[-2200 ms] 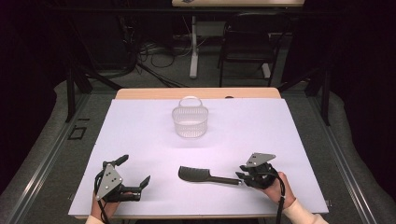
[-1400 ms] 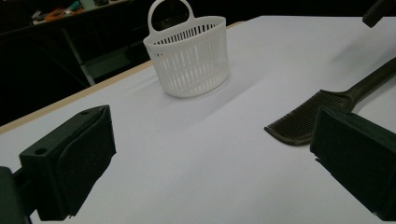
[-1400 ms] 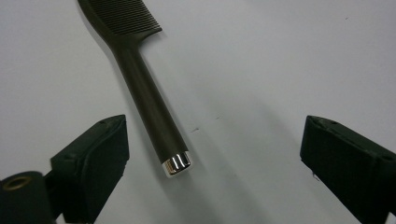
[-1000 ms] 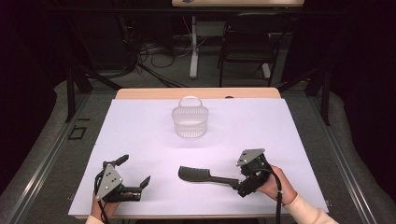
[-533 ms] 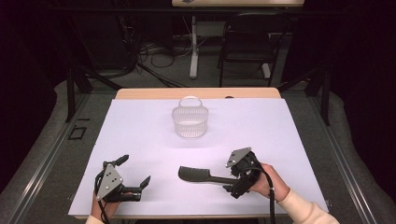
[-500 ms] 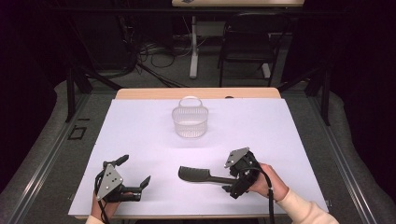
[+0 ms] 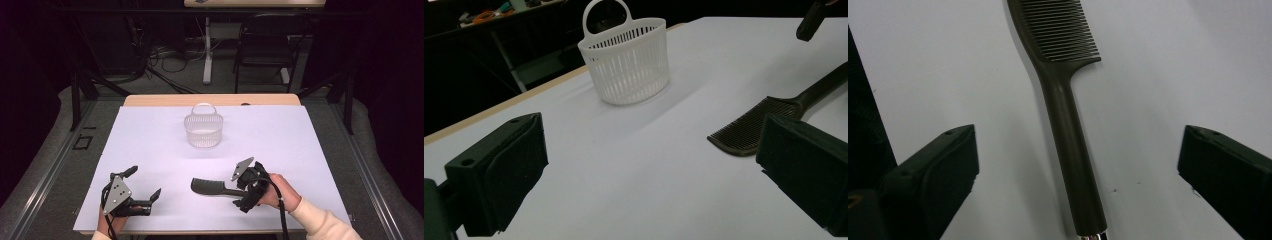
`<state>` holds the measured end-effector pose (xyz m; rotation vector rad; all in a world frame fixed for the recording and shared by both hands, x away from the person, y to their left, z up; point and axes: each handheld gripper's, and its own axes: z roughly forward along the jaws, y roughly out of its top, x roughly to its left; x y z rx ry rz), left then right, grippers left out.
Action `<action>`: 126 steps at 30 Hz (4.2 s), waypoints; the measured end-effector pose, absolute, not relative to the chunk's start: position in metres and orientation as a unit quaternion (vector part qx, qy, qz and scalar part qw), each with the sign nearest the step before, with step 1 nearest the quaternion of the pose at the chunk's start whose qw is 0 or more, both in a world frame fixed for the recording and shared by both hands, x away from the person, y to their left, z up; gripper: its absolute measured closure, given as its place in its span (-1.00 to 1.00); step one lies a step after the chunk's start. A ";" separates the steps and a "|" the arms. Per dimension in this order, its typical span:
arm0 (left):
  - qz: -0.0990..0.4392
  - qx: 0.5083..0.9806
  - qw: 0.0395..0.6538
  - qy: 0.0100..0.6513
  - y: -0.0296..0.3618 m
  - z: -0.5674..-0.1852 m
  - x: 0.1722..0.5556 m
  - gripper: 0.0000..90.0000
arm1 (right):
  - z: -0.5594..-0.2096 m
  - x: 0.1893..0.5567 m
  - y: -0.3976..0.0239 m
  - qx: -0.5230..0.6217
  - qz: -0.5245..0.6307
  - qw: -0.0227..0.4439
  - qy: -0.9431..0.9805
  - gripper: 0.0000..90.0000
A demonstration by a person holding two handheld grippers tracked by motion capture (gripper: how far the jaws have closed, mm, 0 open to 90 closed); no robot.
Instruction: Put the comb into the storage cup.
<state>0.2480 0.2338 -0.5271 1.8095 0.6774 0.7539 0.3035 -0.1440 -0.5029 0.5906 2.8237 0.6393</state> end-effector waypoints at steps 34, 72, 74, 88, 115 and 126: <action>0.308 0.754 0.505 0.287 0.233 -0.528 0.249 -1.00 | -0.525 0.323 -0.091 0.133 0.080 0.064 0.986 0.48; 0.309 0.755 0.504 0.285 0.233 -0.528 0.249 -1.00 | -0.510 0.325 -0.115 0.167 0.149 0.062 0.973 0.61; 0.309 0.755 0.503 0.286 0.233 -0.528 0.249 -1.00 | -0.509 0.324 -0.117 0.174 0.155 0.060 0.971 0.61; 0.308 0.754 0.504 0.286 0.233 -0.528 0.250 -1.00 | -0.501 0.328 -0.133 0.198 0.197 0.067 0.958 0.61; 0.306 0.757 0.499 0.290 0.233 -0.530 0.251 -1.00 | -0.489 0.327 -0.159 0.230 0.268 0.090 0.931 0.61; 0.307 0.757 0.499 0.290 0.234 -0.530 0.251 -1.00 | -0.485 0.328 -0.166 0.234 0.280 0.102 0.925 0.61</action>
